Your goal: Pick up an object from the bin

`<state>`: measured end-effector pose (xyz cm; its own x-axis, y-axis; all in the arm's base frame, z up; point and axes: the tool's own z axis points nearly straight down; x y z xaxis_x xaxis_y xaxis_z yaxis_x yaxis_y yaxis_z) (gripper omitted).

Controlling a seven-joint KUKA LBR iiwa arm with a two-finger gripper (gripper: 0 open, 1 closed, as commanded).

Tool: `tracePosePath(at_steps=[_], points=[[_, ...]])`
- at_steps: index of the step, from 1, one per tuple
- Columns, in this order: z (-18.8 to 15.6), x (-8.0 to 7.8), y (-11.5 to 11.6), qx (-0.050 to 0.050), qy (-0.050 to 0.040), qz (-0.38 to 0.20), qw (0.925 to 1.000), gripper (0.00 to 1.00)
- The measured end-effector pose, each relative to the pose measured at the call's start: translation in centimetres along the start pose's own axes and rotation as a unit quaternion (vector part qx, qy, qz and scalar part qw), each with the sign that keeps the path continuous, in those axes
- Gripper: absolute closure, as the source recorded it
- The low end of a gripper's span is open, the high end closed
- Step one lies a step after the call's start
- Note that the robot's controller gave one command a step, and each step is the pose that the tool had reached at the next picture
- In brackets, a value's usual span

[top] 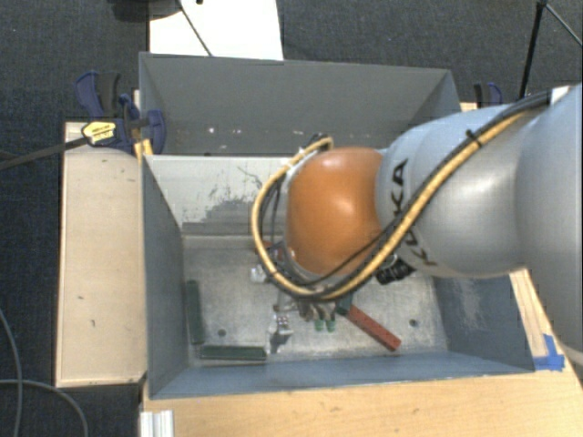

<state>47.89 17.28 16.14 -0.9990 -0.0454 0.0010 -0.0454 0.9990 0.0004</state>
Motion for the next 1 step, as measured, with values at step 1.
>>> tracePosePath(at_steps=[1], points=[[-4.12,-1.88,-0.32,0.001,0.0015,-0.051,0.9987,0.0]])
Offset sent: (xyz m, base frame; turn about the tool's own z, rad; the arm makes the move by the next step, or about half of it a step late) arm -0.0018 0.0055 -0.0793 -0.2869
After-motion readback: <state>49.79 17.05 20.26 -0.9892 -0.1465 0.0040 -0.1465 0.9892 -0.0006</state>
